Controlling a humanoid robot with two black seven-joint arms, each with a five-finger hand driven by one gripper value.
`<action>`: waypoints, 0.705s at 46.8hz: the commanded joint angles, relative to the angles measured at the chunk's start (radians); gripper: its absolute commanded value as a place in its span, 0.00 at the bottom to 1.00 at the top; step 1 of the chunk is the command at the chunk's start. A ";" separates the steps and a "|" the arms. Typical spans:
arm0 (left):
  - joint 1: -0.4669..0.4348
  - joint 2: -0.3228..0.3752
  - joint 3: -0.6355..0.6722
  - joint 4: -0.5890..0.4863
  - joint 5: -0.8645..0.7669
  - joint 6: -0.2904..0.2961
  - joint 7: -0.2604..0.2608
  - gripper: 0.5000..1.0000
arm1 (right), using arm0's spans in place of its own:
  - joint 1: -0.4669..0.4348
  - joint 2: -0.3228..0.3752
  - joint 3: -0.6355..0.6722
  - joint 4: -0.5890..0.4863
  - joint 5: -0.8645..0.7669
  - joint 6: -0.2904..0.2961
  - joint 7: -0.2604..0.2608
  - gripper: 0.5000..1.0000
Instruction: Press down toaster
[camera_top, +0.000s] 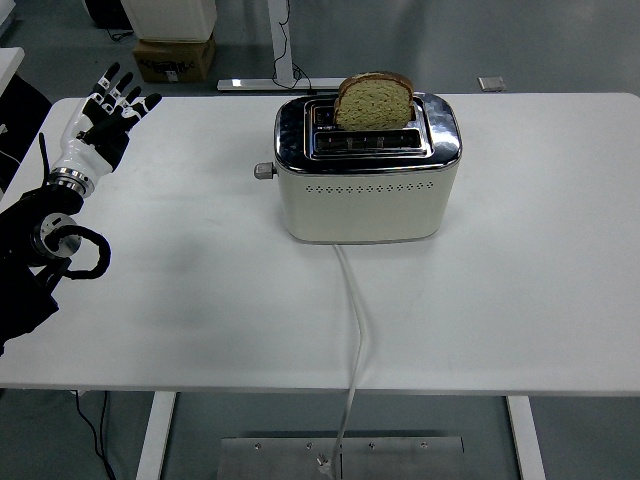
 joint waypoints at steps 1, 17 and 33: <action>-0.002 0.006 0.000 -0.001 0.020 -0.002 0.000 1.00 | 0.000 0.000 0.000 0.000 0.000 0.000 0.000 1.00; 0.005 0.105 0.005 -0.012 0.027 -0.046 0.003 1.00 | 0.000 0.000 0.000 0.000 0.000 0.000 0.000 1.00; 0.006 0.154 0.011 -0.040 0.236 -0.091 0.003 1.00 | 0.000 0.000 0.000 0.000 0.000 0.000 -0.001 1.00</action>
